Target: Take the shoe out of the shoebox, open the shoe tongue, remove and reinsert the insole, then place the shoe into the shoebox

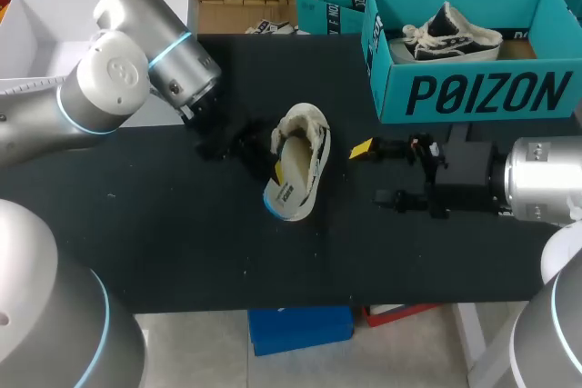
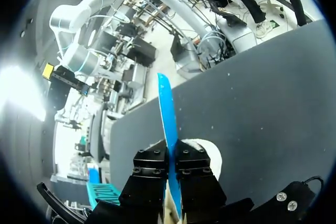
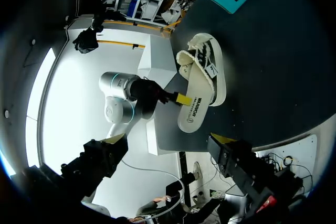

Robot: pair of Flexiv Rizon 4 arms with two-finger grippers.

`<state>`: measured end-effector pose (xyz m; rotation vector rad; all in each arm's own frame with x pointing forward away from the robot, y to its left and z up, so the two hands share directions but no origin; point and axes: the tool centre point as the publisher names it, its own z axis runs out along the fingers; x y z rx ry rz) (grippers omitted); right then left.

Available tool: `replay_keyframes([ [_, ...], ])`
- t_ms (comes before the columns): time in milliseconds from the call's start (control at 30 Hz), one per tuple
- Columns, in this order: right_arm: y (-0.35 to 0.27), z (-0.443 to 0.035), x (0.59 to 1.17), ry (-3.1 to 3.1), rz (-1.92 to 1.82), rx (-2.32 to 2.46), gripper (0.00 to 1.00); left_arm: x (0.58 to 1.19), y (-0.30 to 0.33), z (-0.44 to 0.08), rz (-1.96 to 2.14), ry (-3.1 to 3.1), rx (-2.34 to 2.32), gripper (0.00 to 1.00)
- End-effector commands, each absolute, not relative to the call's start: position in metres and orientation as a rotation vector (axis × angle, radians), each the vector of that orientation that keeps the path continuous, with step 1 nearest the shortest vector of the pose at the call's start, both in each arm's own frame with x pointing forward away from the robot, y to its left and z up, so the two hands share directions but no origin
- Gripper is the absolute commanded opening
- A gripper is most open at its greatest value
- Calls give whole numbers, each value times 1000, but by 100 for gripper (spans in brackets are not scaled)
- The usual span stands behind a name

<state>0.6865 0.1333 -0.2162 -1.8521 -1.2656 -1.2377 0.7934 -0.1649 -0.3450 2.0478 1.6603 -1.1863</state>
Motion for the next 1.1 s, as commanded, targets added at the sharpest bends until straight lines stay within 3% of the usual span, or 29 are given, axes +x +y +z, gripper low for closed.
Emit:
replay_keyframes([
  [33,134,-216,687,-1266,-1237,-1854,100,799,-167,-349,-1191,1657,2040,0],
  [1100,134,-216,687,-1266,-1237,-1854,100,846,-181,-363,-1005,1730,1898,0],
])
